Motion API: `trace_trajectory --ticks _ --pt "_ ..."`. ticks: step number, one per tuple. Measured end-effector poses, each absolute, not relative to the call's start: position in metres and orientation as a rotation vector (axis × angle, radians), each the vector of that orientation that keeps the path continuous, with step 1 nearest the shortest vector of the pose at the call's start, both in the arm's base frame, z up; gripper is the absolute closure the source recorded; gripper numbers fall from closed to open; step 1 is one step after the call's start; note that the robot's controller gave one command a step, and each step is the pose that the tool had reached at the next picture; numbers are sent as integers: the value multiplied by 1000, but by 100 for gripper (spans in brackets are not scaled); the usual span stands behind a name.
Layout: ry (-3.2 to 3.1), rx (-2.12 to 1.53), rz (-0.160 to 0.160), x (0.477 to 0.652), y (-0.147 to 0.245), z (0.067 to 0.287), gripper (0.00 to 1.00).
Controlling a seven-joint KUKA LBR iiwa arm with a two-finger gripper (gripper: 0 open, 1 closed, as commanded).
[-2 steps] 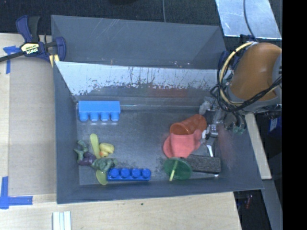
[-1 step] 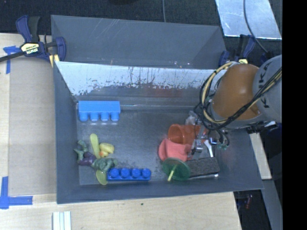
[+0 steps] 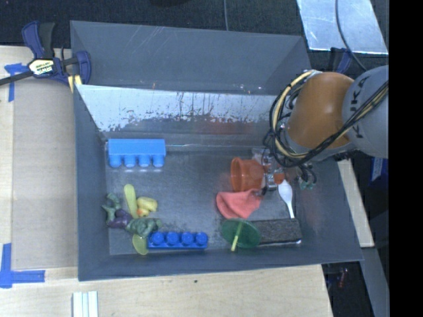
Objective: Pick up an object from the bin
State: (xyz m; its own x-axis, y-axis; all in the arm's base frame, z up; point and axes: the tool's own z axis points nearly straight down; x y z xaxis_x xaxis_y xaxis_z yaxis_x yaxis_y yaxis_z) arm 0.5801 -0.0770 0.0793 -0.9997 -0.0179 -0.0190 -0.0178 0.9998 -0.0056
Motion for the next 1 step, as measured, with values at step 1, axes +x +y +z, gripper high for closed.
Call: trace_trajectory --ticks 1 --pt "3122 -29 -8 580 -77 79 100"
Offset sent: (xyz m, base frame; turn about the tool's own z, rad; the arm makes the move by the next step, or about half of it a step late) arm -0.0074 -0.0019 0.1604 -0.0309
